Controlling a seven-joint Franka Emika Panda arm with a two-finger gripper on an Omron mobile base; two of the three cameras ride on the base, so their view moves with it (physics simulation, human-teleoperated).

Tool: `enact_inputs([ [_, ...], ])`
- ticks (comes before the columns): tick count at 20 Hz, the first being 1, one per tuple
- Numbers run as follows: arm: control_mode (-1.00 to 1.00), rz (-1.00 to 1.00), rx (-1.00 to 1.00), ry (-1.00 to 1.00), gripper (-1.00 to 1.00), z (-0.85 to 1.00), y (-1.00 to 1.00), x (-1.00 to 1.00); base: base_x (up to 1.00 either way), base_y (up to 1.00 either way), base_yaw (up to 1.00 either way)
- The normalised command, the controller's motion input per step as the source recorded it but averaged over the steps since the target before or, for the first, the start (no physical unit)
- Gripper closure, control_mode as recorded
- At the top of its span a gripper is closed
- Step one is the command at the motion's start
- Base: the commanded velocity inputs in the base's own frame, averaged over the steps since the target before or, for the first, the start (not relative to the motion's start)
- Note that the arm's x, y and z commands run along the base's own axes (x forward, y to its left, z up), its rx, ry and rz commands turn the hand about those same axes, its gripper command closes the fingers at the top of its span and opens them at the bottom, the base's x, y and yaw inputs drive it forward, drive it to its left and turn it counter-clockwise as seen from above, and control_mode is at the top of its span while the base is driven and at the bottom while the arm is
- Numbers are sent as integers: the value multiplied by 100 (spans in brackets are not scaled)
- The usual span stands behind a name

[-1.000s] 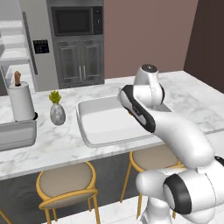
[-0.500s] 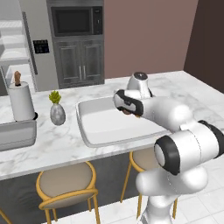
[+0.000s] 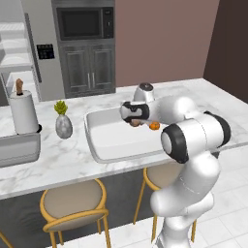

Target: Place the cold items (onion and orange) from the fridge in one tupperware on the dining counter. Place the warm items (hot dog and kebab skewer) in the stove area in another tupperware.

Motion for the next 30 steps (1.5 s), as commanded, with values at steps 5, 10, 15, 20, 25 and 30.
enact_inputs([
  [5,-100,0,-2,7,100,-47,27,36,0,0,0],
  [10,-100,0,0,4,100,-48,4,37,0,0,0],
  [15,-100,1,3,1,100,-40,-7,50,0,0,0],
  [20,-100,2,5,1,100,-32,-6,42,0,0,0],
  [25,-100,0,1,0,100,-11,-1,9,0,0,0],
  [30,-100,0,0,0,-100,0,0,0,0,0,0],
])
